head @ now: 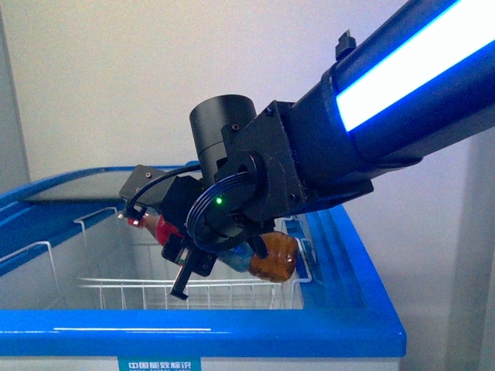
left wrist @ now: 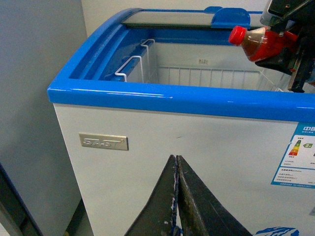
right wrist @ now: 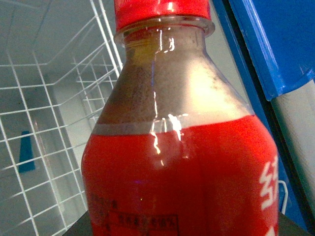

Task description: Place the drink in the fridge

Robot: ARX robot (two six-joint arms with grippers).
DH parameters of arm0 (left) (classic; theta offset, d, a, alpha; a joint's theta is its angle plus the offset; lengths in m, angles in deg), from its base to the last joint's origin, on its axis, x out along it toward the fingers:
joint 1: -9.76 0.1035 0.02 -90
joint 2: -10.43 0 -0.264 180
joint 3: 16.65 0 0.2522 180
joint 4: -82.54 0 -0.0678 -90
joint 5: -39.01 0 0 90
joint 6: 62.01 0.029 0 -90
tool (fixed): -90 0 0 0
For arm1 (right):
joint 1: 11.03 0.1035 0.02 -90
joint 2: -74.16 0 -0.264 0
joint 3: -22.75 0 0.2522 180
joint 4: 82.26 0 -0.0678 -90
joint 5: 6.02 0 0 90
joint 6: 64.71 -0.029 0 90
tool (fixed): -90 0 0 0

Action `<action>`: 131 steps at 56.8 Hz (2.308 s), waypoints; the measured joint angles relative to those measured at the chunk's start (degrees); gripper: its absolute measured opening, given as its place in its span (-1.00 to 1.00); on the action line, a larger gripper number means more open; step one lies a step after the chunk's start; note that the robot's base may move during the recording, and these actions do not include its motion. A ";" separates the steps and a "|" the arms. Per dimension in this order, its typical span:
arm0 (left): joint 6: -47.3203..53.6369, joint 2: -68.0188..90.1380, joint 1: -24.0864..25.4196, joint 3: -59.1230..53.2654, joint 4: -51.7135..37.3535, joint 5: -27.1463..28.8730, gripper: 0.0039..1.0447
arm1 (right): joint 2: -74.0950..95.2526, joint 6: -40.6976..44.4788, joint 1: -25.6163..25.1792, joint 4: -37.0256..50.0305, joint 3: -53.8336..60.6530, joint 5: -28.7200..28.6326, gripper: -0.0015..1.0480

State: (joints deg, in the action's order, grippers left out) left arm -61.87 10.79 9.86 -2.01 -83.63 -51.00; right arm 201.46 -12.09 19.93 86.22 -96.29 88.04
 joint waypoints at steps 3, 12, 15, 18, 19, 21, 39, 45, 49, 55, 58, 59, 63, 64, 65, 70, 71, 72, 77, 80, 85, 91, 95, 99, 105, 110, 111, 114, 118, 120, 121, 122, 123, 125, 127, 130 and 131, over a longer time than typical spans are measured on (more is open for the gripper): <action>0.00 0.00 0.00 0.00 0.00 0.00 -0.96 | 1.70 -0.42 0.04 0.07 -1.73 0.87 -0.24; 0.00 0.00 0.00 0.00 0.00 0.00 -0.96 | 5.99 -0.61 0.59 0.42 -5.07 1.90 -0.24; 0.00 0.00 0.00 0.00 0.00 0.00 -0.96 | 7.74 -0.74 1.16 0.81 -5.97 2.40 -0.24; 0.00 0.00 0.00 0.00 0.00 0.00 -0.96 | 9.33 -0.81 1.70 1.42 -6.64 2.82 -0.24; 0.00 0.00 0.00 0.00 0.00 0.00 -0.96 | 9.64 -0.81 1.86 1.49 -6.84 2.84 -0.24; 0.00 0.00 0.00 0.00 0.00 0.00 -0.96 | 10.62 -0.90 2.23 1.84 -7.39 3.15 -0.24; 0.00 0.00 0.00 0.00 0.00 0.00 -0.96 | 16.46 -1.70 3.78 2.32 -12.17 4.17 -0.24; 0.00 0.00 0.00 0.00 0.00 0.00 -0.96 | 17.14 -1.68 3.72 2.71 -13.11 5.46 -0.24; 0.00 0.00 0.00 0.00 0.00 0.02 -0.96 | 17.33 -1.64 3.61 3.39 -13.20 6.16 -0.24; -0.02 0.00 0.00 0.00 0.00 0.00 -0.74 | 17.46 -1.86 3.52 4.61 -13.03 6.88 -0.24; -0.02 0.00 0.00 0.00 0.00 0.00 -0.61 | 17.44 -1.97 3.48 4.63 -12.85 6.91 -0.24; -0.02 0.00 0.00 0.00 0.00 0.02 -0.54 | 17.44 -1.92 3.43 4.63 -12.70 6.91 -0.22; -0.02 0.00 0.00 0.00 0.00 0.00 -0.34 | 17.40 -2.10 3.39 4.63 -12.35 6.73 0.01; -0.02 0.00 0.00 0.00 0.00 0.00 -0.27 | 17.29 -2.10 3.39 4.72 -12.24 6.60 0.08; -0.02 0.00 0.00 0.00 0.00 0.00 -0.20 | 17.16 -2.10 3.39 4.85 -12.07 6.27 0.15; -0.02 0.00 0.00 0.00 0.00 0.00 0.07 | 16.65 -2.23 3.37 5.27 -11.30 5.55 0.41; -0.02 0.00 0.00 0.00 0.00 0.02 0.11 | 16.63 -2.25 3.34 5.33 -11.19 5.55 0.45; -0.02 0.00 0.00 0.00 0.00 0.02 0.14 | 16.59 -2.27 3.34 5.42 -11.08 5.57 0.48; -0.04 0.00 0.00 0.00 0.00 0.02 0.48 | 14.95 -2.34 3.15 5.70 -9.09 4.74 0.80; -0.02 0.00 0.00 0.00 0.00 -0.04 0.71 | 12.81 -3.19 3.15 6.16 -7.96 3.78 0.87; -0.02 0.00 0.00 0.00 0.00 -0.02 0.86 | 9.73 -4.35 2.93 7.76 -5.81 2.56 0.86; -0.02 0.00 0.00 0.00 0.00 -0.02 0.85 | 4.33 -7.74 2.32 10.84 -0.46 0.85 0.86; -0.02 0.00 0.00 0.00 0.00 -0.02 0.85 | 0.09 -9.20 1.62 14.27 3.15 0.79 0.86; -0.02 0.00 0.00 0.00 0.00 0.00 0.85 | -4.31 -11.28 0.48 18.40 6.58 2.14 0.86; -0.02 0.00 0.00 0.00 0.00 0.00 0.85 | -10.82 -16.55 -2.60 23.39 11.72 5.70 0.86; -0.02 0.00 0.00 0.00 0.00 0.00 0.85 | -15.80 -22.16 -6.27 24.72 16.00 10.91 0.86; -0.02 0.00 0.00 0.00 0.00 0.00 0.85 | -16.79 -23.32 -7.02 24.41 16.85 12.02 0.86; -0.02 0.00 0.00 0.00 0.00 0.00 0.85 | -19.96 -27.28 -9.29 22.45 19.52 15.43 0.86; -0.02 0.00 0.00 0.00 0.00 0.00 0.85 | -24.50 -32.06 -12.20 20.11 23.71 17.42 0.86; -0.02 0.00 0.00 0.00 0.00 0.00 0.85 | -27.50 -35.10 -13.92 18.75 26.60 17.66 0.86; -0.02 0.00 0.00 0.00 0.00 0.00 0.85 | -29.11 -36.22 -14.75 18.16 28.15 17.64 0.86; -0.02 0.00 0.00 0.00 0.00 0.00 0.85 | -30.82 -37.38 -15.58 17.59 29.75 17.49 0.86; -0.02 0.00 0.00 0.00 0.00 0.00 0.85 | -32.59 -38.18 -16.39 17.18 31.47 17.27 0.86; -0.02 0.00 0.00 0.00 0.00 -0.02 0.85 | -36.30 -39.78 -17.94 16.92 35.19 16.24 0.86; -0.02 0.00 0.00 0.00 0.00 -0.02 0.85 | -40.24 -41.44 -19.45 16.65 38.95 15.32 0.86; -0.02 0.00 0.00 0.00 0.00 0.00 0.85 | -46.56 -42.99 -21.68 15.41 44.81 13.68 0.86; -0.02 0.00 0.00 0.00 0.00 0.00 0.85 | -48.70 -43.54 -22.45 15.17 46.75 13.46 0.86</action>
State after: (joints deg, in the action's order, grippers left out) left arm -61.89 10.79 9.86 -2.01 -83.63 -51.00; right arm 152.77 -55.63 -2.52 101.39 -49.53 101.50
